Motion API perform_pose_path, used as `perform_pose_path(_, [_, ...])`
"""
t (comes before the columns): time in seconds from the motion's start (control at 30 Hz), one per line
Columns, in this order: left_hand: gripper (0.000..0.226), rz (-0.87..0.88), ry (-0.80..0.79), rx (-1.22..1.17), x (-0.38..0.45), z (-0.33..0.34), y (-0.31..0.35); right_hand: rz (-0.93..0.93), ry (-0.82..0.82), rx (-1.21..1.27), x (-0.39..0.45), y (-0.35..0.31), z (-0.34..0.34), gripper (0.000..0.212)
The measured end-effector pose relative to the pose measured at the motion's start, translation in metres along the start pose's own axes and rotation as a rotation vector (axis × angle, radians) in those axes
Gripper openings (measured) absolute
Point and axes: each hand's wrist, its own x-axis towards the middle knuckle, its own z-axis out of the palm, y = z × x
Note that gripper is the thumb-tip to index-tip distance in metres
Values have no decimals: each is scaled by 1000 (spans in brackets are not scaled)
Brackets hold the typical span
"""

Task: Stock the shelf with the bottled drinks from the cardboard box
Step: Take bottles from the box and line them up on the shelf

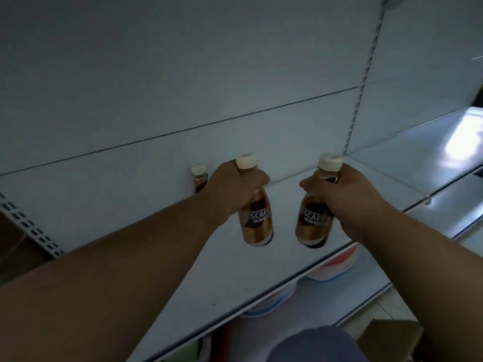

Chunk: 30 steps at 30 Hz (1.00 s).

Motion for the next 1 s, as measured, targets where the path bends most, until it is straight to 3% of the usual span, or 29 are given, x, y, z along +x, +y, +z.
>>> perform_pose_path(0.1, [11, 49, -115, 244, 32, -4, -13, 45, -61, -62, 31, 8, 13, 17])
perform_pose_path(0.2, [27, 187, -161, 539, 58, -12, -23, 89, -112, -160, 59, 16, 34, 21])
perform_pose_path(0.4, [34, 307, -116, 741, 87, -30, -33, -74, -120, -731, 100, 12, 74, 35])
perform_pose_path(0.63, [31, 407, -83, 951, 105, -28, -25, -32, -127, -672, 138, 16, 104, 34])
perform_pose_path(0.8, [30, 388, -77, 1025, 115, -26, -29, 50, -173, -550, 154, 18, 119, 40])
perform_pose_path(1.0, [28, 330, -42, 1093, 121, -28, -34, 23, -217, -557, 161, 13, 133, 44])
